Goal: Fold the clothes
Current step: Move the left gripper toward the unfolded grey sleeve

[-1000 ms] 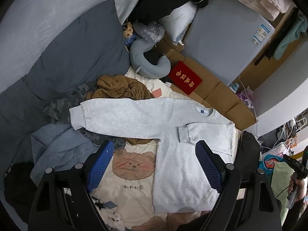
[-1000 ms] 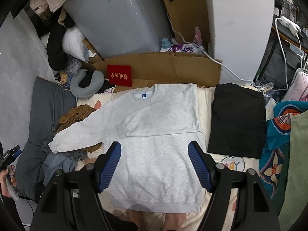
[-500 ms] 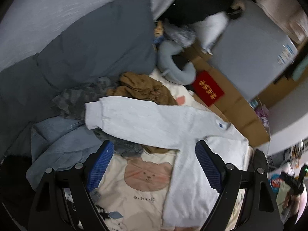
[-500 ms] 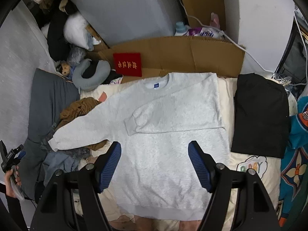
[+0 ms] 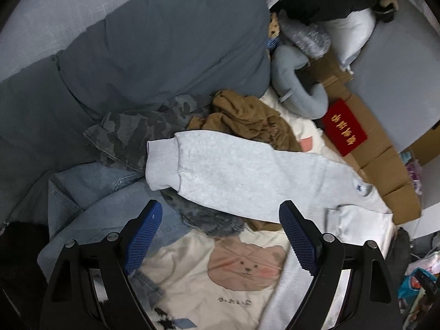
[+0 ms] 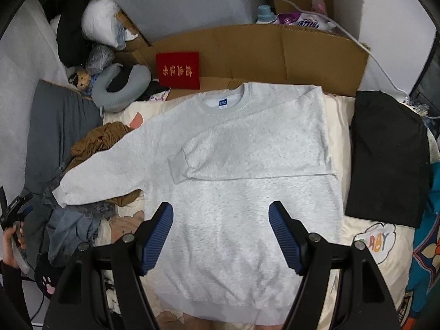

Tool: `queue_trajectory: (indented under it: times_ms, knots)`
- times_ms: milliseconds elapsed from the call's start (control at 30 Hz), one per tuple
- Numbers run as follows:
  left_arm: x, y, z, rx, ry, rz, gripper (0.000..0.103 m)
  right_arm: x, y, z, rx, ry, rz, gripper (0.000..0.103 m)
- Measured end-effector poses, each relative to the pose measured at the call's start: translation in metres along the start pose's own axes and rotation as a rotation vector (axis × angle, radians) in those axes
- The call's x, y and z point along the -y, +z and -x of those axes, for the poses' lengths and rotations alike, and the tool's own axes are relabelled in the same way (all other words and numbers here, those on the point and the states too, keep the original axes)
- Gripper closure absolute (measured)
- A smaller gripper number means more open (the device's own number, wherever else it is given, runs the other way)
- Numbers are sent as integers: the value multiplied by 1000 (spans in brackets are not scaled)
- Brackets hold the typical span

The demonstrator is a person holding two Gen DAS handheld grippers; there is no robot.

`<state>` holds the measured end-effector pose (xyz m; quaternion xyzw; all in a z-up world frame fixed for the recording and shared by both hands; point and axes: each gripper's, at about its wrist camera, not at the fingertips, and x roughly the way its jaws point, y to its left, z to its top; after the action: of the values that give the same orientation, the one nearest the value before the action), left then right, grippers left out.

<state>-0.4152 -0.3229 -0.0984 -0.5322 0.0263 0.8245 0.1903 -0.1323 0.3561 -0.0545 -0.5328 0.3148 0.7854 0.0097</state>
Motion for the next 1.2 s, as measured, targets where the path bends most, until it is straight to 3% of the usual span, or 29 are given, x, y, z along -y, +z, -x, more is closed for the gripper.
queue_trajectory:
  times_ms: [500,533,600,733,833,1033,1200]
  knots:
    - [-19,12,-75,4,102,-122,17,-4,-14,-81,-56,1,-5,33]
    - [-23,13,-77,17,101,-123,19,-3,-16,-86,-57,-1,-5,33]
    - [-27,13,-81,41,111,-149,36,-2,-19,-94,-63,-5,-6,33]
    - [-38,13,-93,70,143,-178,36,2,-29,-104,-90,-27,-4,33]
    - [-50,12,-101,79,132,-150,36,5,-35,-108,-103,-29,-13,33]
    - [-67,3,-126,25,104,-115,36,-2,-43,-113,-118,-38,21,33]
    - [-82,-5,-142,-3,37,-44,36,-6,-44,-114,-111,-31,51,33]
